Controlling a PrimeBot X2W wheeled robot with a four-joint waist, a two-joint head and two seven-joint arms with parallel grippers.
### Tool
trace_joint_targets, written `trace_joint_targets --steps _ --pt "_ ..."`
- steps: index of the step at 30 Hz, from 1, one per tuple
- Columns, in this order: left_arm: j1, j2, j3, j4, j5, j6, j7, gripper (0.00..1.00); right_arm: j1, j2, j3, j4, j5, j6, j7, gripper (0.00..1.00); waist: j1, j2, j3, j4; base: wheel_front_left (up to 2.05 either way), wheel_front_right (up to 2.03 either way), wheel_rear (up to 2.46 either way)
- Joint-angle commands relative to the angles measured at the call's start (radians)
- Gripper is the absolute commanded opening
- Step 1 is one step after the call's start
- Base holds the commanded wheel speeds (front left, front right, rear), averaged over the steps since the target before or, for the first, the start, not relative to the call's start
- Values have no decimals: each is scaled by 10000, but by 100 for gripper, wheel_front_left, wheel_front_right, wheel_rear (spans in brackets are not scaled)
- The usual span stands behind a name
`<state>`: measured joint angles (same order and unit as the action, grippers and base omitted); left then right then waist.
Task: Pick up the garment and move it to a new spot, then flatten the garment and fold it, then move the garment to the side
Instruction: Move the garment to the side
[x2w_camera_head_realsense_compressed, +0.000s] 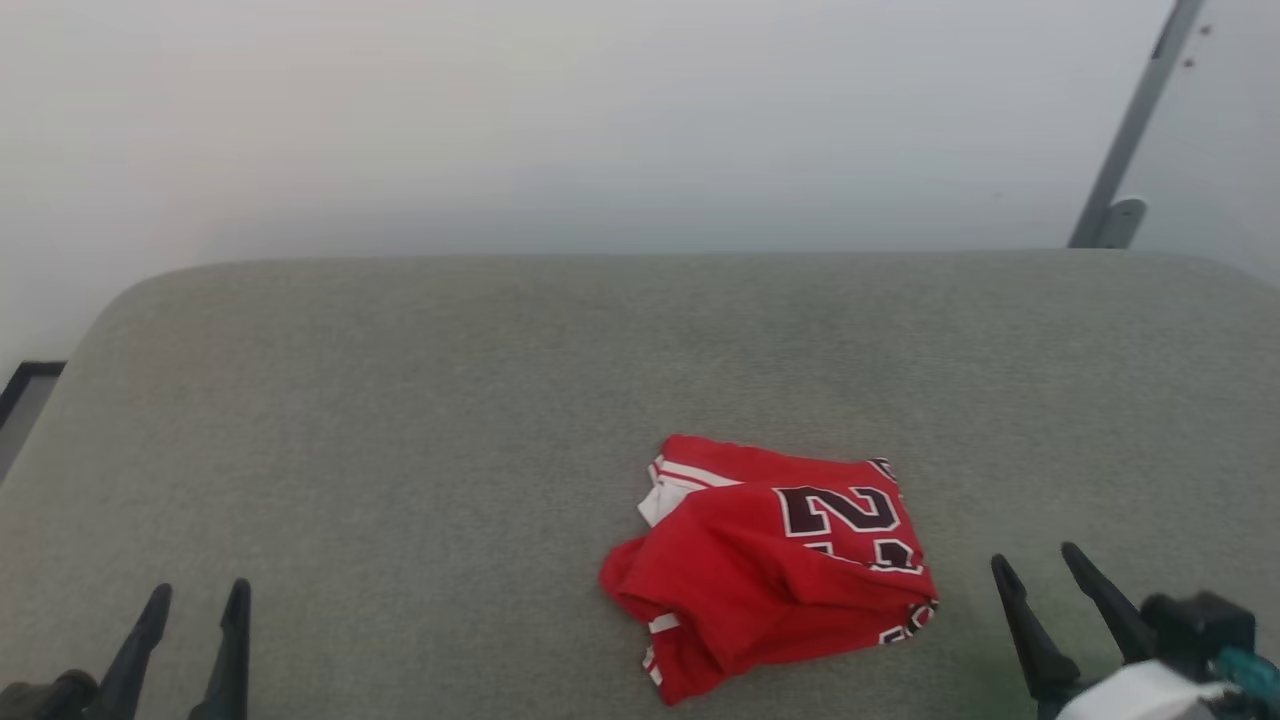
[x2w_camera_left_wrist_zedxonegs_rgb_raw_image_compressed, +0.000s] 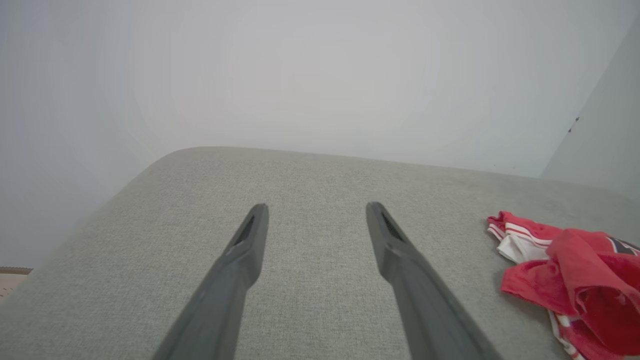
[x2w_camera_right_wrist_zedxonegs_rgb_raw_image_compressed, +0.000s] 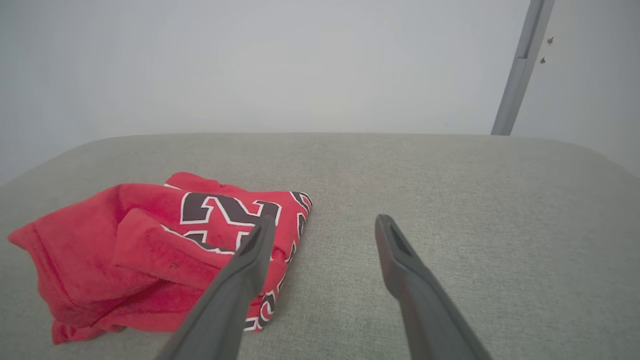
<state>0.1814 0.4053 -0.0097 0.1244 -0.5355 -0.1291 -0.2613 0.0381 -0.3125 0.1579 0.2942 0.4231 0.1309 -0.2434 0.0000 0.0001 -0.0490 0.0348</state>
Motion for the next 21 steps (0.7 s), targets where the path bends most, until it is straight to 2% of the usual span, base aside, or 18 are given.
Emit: trace_joint_targets --steps 1,4,8,21 --pt "-160 16 -70 -15 67 -18 -42 100 -340 -173 227 166 338 -6 295 100 0 -1 96 208 0 0 0" --pt "-167 18 -188 -6 41 -18 -42 100 -595 -358 436 278 695 -6 688 100 0 -1 161 372 0 0 0" --pt "-236 19 -382 63 -15 -18 -42 100 -1127 -678 777 487 1308 -6 1824 100 0 -1 257 684 0 0 0" --pt "-719 -32 -1026 300 -295 -18 -42 100 -2848 -1632 1273 637 2810 -6 6770 100 0 -1 912 1527 0 0 0"
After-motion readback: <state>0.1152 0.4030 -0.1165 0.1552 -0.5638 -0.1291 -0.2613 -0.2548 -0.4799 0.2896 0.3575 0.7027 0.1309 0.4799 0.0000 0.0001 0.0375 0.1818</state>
